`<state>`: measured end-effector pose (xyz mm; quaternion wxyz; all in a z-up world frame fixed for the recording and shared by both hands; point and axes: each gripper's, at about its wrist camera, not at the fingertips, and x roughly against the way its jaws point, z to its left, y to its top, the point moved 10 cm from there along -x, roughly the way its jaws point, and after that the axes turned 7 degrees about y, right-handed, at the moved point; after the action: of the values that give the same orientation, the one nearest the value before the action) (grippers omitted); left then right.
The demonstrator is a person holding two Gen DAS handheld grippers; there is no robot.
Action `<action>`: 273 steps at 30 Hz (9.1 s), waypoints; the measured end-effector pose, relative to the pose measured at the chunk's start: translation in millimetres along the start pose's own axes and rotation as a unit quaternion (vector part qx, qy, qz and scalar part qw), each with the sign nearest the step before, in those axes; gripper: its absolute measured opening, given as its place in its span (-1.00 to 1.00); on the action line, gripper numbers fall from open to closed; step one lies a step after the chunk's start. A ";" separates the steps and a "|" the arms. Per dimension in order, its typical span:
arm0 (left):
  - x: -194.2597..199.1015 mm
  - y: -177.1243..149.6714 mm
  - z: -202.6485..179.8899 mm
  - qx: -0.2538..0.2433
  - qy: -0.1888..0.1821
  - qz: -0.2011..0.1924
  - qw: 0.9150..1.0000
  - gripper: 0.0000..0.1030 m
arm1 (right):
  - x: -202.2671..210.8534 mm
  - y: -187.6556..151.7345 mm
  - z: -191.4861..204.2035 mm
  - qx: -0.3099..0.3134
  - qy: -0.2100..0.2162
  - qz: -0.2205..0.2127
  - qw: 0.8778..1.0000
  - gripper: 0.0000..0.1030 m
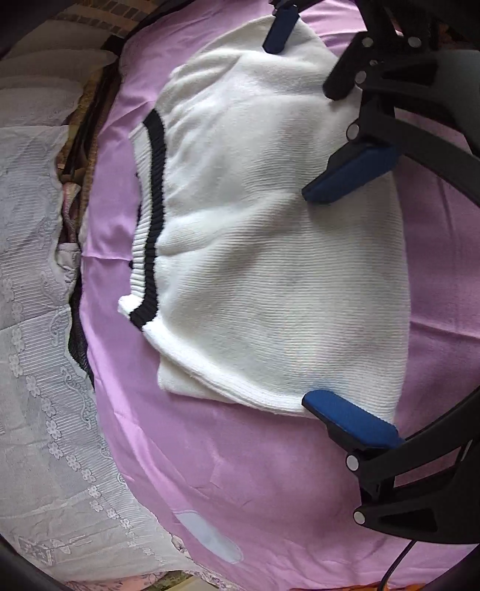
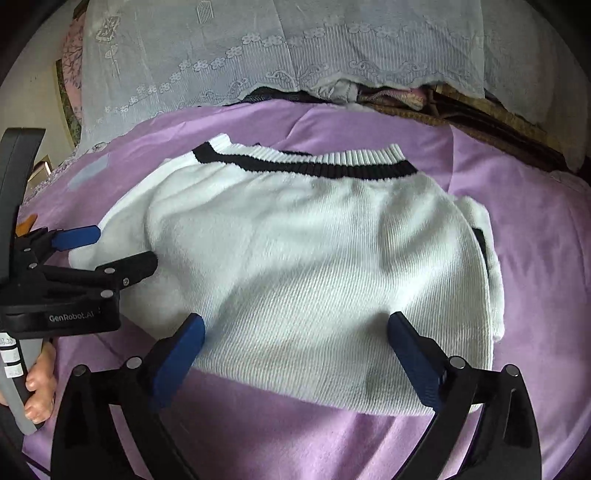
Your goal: Fold small clothes
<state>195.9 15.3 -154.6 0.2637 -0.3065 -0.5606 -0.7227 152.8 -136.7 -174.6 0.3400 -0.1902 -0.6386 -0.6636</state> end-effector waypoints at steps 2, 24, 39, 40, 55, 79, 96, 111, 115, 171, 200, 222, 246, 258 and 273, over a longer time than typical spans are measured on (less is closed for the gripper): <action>6.5 -5.3 -1.1 -0.010 0.013 -0.007 1.000 0.92 | 4.3 -5.2 -2.3 -0.021 0.022 -0.002 1.000 0.93; 11.4 -18.8 25.5 0.042 0.032 0.005 0.999 0.92 | 40.9 -23.7 -83.6 -0.221 0.022 -0.078 0.972 0.93; 16.9 -14.5 16.0 0.019 0.047 0.004 0.999 0.91 | 47.4 -32.7 -130.8 -0.183 -0.088 -0.030 0.979 0.83; 22.7 -12.4 13.8 0.019 0.042 -0.002 0.999 0.91 | 56.6 -30.1 -128.9 -0.193 -0.072 -0.053 0.977 0.82; 38.8 46.5 -92.0 0.001 0.021 -0.010 1.000 0.91 | 55.1 -14.3 -149.0 -0.367 0.156 -0.130 0.908 0.10; 10.0 56.3 -106.4 0.023 0.013 -0.022 0.999 0.91 | 13.2 17.8 -143.2 -0.313 0.122 -0.112 0.935 -0.23; -12.6 73.9 -146.6 -0.043 0.098 -0.031 0.994 0.91 | 4.2 14.2 -138.0 -0.316 0.136 -0.089 0.935 -0.16; 7.2 61.6 -137.2 -0.028 0.038 -0.046 0.998 0.91 | 35.2 38.4 -118.3 -0.270 0.121 -0.154 0.943 -0.54; 11.2 75.5 -114.9 0.027 0.009 -0.040 0.999 0.91 | 52.3 55.4 -94.6 -0.219 0.093 -0.169 0.957 -0.54; -26.4 -14.6 183.4 0.256 0.095 0.061 0.960 0.91 | -40.7 109.8 195.8 -0.071 0.226 -0.050 0.970 0.10; -24.8 -15.2 157.2 0.175 0.147 0.086 0.970 0.92 | -14.8 37.1 142.9 0.081 0.095 -0.001 0.992 0.17; -37.3 61.7 77.9 0.108 0.045 0.029 0.993 0.92 | -48.5 116.2 67.1 -0.046 0.119 -0.043 0.991 -0.86; -17.0 18.6 105.7 0.202 -0.017 0.017 0.979 0.92 | 12.4 83.4 65.7 -0.030 0.121 -0.080 0.989 -0.76; -8.2 3.6 93.0 0.135 0.080 -0.009 0.988 0.92 | 0.9 48.0 64.5 -0.004 0.098 -0.053 0.994 -0.69; 4.1 -2.2 97.8 0.131 0.089 -0.025 0.987 0.92 | -12.3 31.5 54.5 -0.034 0.098 -0.008 0.995 0.85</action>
<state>205.9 110.7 -135.1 0.3325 -0.1895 -0.6325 -0.6735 173.3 -79.4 -154.3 0.3894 -0.1306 -0.5809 -0.7027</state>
